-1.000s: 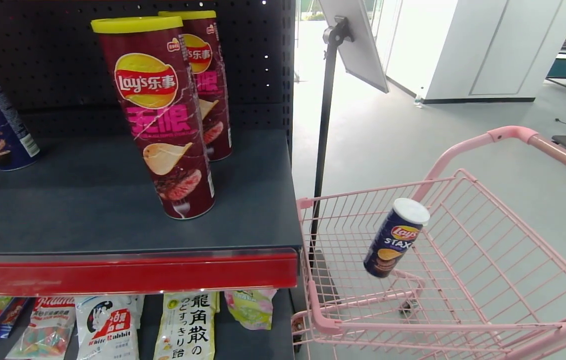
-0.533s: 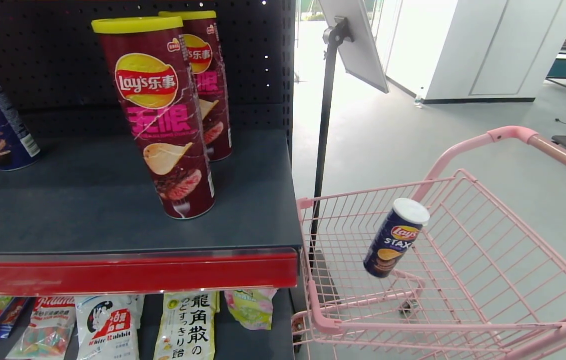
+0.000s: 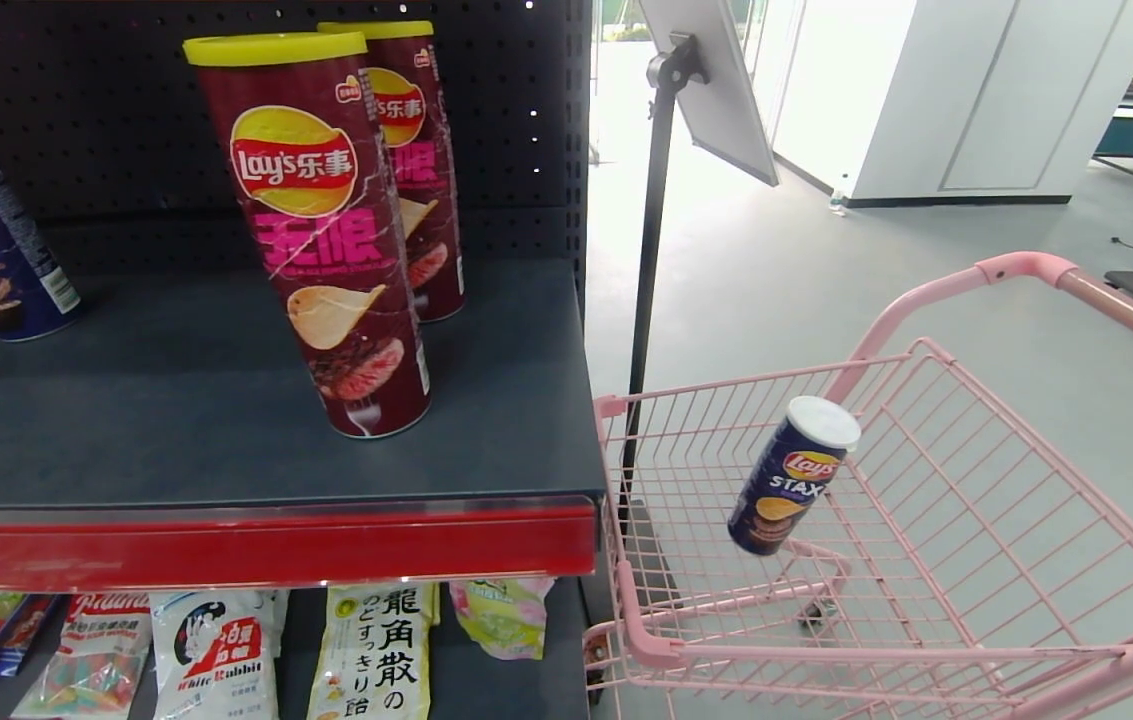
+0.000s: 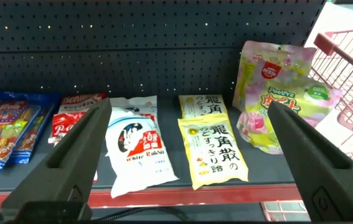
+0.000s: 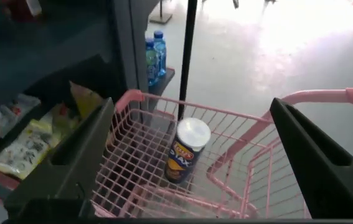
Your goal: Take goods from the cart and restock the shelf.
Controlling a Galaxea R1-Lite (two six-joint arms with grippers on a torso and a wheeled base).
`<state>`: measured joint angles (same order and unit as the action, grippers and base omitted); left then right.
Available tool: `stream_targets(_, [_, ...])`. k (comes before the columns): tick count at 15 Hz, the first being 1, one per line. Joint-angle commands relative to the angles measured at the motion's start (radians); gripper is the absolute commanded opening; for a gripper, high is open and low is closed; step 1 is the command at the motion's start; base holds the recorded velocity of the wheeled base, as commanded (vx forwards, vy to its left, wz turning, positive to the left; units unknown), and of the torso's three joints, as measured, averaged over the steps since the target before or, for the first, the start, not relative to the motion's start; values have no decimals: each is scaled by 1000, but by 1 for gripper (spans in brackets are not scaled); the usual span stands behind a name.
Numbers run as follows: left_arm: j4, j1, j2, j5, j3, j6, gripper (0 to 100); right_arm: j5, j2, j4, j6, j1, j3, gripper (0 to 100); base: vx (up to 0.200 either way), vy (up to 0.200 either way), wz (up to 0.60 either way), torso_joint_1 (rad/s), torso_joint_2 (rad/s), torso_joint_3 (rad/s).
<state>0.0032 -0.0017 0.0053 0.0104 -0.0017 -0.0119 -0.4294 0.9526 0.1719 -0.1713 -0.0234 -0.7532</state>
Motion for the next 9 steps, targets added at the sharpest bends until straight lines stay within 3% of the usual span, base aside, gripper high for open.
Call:
stream_targets(1, [0,0,1,0,0,0,100,-215,292,11,-215,-208,-6,100,0,0,0,0,0,0])
stream_targets(3, [0,0,1,0,0,0,100,-339,390,11,-349,-224,6,100,0,0,0,0,0,0])
stream_targets(5, [0,0,1,0,0,0,100,-385,531,11,-464,-228,0,100,0,0,0,0,0,0])
stream_targets(9, [0,0,1,0,0,0,100,-408,781,11,-565,-207,-144,100,0,0,0,0,0,0])
